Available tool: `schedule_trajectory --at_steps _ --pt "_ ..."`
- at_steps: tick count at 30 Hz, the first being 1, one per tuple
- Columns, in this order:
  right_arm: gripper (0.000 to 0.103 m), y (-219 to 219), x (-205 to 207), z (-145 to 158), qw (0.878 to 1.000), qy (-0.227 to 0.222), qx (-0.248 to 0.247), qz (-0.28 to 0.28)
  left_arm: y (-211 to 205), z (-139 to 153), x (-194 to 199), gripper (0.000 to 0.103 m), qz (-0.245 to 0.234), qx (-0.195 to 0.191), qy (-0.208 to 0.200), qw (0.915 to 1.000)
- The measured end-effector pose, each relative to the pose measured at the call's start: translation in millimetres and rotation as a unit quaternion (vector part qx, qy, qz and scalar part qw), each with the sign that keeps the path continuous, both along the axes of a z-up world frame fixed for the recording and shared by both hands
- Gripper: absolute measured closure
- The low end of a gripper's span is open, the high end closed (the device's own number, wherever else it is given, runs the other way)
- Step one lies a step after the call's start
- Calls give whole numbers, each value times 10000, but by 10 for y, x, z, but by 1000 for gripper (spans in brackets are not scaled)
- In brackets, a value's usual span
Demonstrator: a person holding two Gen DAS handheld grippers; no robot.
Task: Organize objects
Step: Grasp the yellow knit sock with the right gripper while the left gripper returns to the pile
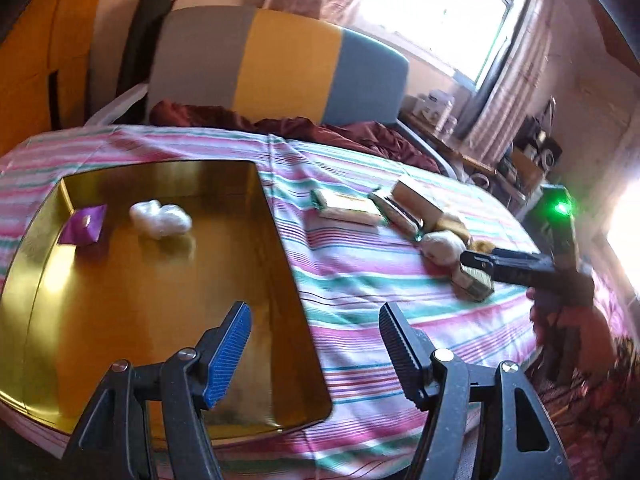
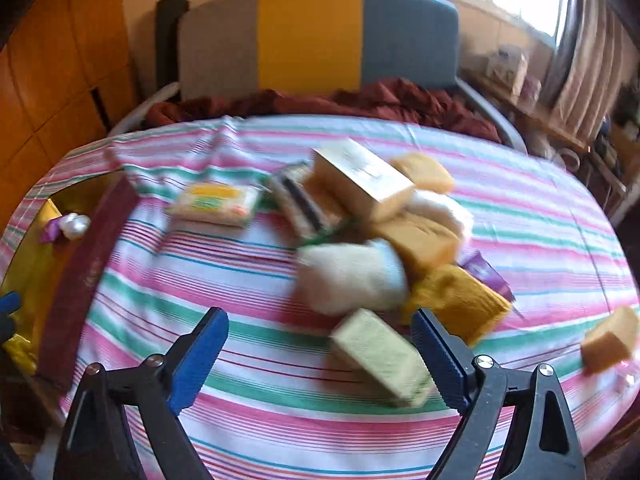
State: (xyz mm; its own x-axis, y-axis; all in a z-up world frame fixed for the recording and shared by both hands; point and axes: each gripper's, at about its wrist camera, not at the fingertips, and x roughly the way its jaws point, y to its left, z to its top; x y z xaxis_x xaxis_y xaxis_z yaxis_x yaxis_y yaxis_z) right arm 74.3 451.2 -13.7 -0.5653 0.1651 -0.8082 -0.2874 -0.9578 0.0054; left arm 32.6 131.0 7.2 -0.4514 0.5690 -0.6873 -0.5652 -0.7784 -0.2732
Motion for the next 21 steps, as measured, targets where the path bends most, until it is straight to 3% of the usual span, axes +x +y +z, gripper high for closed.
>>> schedule_trajectory --at_steps 4,10,13,16,18,21 --pt "10 335 47 -192 9994 -296 -123 -113 184 -11 127 36 -315 -115 20 9994" --pt "10 479 199 -351 9967 -232 -736 -244 287 -28 174 36 -459 -218 6 9987" --pt "10 301 229 -376 9927 -125 -1191 -164 318 -46 160 36 -452 -234 -71 9987" --pt "10 -28 256 -394 9869 -59 -1566 376 356 -49 167 36 -479 -255 -83 9985" --pt "10 -236 279 -388 9860 -115 -1493 728 375 -46 180 36 -533 -226 -74 9983" --pt "10 -303 386 -301 9904 9 -1139 781 397 -41 204 36 -583 -242 -40 9980"
